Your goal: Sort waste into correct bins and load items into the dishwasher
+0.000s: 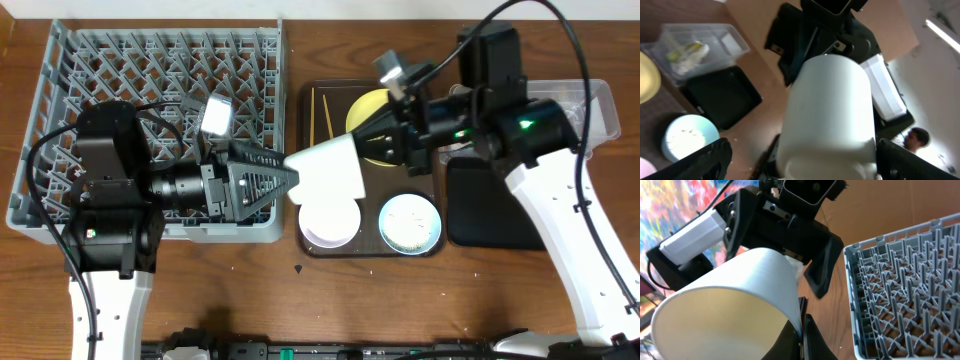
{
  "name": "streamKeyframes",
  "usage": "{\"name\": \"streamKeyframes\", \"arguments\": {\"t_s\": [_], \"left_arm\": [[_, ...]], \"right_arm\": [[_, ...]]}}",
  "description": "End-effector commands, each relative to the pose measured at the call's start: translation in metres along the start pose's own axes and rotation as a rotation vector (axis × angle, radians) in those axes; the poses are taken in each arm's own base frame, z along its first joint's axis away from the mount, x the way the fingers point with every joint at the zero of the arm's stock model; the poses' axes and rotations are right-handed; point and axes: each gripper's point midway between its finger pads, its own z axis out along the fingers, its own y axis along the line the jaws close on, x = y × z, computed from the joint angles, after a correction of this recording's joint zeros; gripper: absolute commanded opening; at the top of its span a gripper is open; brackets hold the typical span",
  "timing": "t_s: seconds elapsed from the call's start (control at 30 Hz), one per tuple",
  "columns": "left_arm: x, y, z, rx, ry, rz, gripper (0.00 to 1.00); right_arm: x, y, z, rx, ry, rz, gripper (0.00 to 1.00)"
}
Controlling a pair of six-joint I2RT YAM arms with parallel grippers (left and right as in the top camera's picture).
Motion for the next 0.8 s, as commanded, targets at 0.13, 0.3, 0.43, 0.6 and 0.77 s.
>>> {"name": "streamKeyframes", "arguments": {"t_s": [0.13, 0.3, 0.43, 0.6, 0.77], "left_arm": [[0.011, -0.023, 0.009, 0.098, 0.072, 0.014, 0.84], [0.016, -0.027, 0.014, 0.116, 0.096, 0.016, 0.74], [0.016, -0.026, 0.014, 0.113, 0.094, 0.016, 0.7], [0.013, -0.022, 0.014, 0.087, 0.08, 0.028, 0.69], [0.001, 0.002, 0.015, -0.055, 0.011, 0.023, 0.56]], "right_arm": [[-0.003, 0.006, 0.029, -0.005, 0.034, -0.045, 0.01], [-0.006, -0.008, 0.035, 0.083, 0.037, 0.007, 0.01], [-0.006, -0.008, 0.035, 0.085, 0.038, 0.008, 0.01], [-0.004, -0.008, 0.034, 0.086, 0.04, 0.018, 0.05], [-0.006, -0.016, 0.027, 0.127, 0.032, 0.02, 0.64]]}}
